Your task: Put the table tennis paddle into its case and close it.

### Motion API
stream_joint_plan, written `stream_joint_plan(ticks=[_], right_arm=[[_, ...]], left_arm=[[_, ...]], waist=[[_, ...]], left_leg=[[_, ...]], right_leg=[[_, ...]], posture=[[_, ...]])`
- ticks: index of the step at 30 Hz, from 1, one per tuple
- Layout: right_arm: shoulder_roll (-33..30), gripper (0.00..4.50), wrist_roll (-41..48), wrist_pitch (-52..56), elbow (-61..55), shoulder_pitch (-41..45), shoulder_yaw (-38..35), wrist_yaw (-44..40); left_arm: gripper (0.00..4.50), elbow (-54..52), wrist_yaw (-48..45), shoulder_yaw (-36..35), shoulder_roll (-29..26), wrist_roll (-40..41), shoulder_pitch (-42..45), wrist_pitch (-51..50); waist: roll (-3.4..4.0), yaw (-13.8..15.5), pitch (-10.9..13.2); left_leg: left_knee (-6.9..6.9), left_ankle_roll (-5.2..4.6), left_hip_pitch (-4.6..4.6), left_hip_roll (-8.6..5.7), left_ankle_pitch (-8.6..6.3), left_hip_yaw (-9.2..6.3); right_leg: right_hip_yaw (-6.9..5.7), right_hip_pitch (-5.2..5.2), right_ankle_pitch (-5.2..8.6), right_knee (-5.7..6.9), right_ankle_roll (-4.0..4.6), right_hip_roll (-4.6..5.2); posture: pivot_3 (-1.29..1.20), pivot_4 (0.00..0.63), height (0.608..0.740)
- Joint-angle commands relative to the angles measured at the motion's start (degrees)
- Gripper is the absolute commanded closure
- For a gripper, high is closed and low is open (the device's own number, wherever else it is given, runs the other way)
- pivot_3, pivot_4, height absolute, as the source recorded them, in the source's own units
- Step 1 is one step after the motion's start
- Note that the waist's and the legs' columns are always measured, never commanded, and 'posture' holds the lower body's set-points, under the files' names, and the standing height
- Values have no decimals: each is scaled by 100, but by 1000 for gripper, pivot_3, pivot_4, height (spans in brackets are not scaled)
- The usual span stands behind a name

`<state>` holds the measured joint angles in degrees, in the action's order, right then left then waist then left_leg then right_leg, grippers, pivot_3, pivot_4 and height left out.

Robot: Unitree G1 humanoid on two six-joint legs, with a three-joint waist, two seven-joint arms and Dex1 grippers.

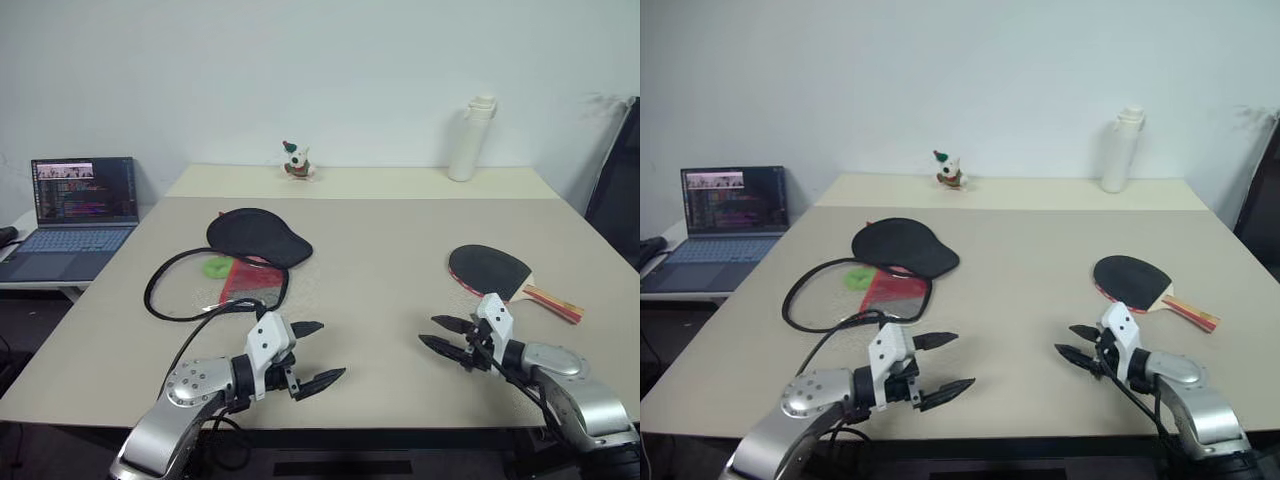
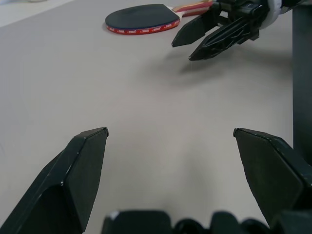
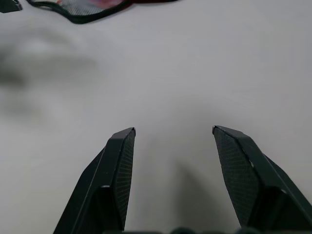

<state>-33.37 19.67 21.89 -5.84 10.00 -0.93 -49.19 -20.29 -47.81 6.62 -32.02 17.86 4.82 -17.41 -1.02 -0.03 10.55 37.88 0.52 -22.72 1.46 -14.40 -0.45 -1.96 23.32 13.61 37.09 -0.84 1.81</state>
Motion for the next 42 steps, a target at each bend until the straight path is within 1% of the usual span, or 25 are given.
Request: stream_joint_plan(ticks=[1,3,7,12,14,17,21,25,29,34,39,42], right_arm=[[-217,1713,103,77,-345,-73,-182,-69],[-246,1713,98,94,-365,-115,-245,-4],[-310,1713,147,251,-692,-183,-305,93],[-346,1713,182,353,-985,-343,-447,204],[-272,1713,140,349,-1027,-380,-368,280],[-146,1713,117,241,-835,-178,-287,314],[132,1713,16,241,-853,-12,6,466],[113,1713,62,140,-732,81,-62,366],[170,1713,41,106,-668,185,-31,420],[279,1713,44,15,-547,312,-7,420],[386,1713,9,30,-657,233,60,507],[416,1713,92,124,-778,325,55,511]], left_arm=[[0,83,147,153,210,-111,40,156],[0,197,256,210,354,-228,104,277],[0,345,587,60,630,-284,354,275],[0,865,1059,-95,731,-626,689,395],[0,1106,1252,-248,702,-743,755,465],[0,1418,1464,-403,711,-860,982,606],[0,2167,1631,-721,602,-948,1322,946],[0,3081,1984,-751,591,-1292,1943,1079],[0,3658,2181,-852,569,-1415,2311,1002],[0,4825,2373,-657,781,-1712,3145,1472],[0,5719,2257,-513,833,-1913,3736,1914],[0,6819,2209,-460,810,-2035,4281,2052]], waist=[[0,5,0],[-1,6,0],[-1,11,0],[0,9,0],[-1,10,-1],[-1,4,0],[-2,5,0],[-2,24,0],[-3,25,0],[-5,44,0],[-5,44,0],[-5,43,1]], left_leg=[[1,0,0,0,0,1],[4,0,2,-1,0,3],[5,0,2,0,0,15],[4,0,5,6,0,30],[4,0,6,6,0,33],[3,0,7,8,0,37],[6,0,9,8,0,38],[2,0,5,8,0,38],[4,1,2,5,-1,42],[8,1,2,5,-1,38],[5,2,0,5,-1,45],[6,2,0,0,-1,45]], right_leg=[[0,0,0,1,0,0],[-2,-1,-1,2,-1,0],[-1,-2,-1,2,-1,-1],[1,-1,-1,2,-2,-9],[1,-1,-1,2,-2,-9],[3,-1,-1,2,-2,-10],[1,-1,-5,4,0,-12],[-1,1,-4,1,1,-13],[0,1,-6,-4,-2,-10],[-6,1,-7,2,-2,-11],[-1,3,-7,-1,-2,-11],[-3,3,-7,0,-2,-12]], posture=[[0,150,740],[0,150,740],[0,150,740],[0,150,740],[0,150,740],[0,150,740],[0,150,740],[0,150,740],[0,150,740],[0,150,740],[0,150,740],[0,150,740]])
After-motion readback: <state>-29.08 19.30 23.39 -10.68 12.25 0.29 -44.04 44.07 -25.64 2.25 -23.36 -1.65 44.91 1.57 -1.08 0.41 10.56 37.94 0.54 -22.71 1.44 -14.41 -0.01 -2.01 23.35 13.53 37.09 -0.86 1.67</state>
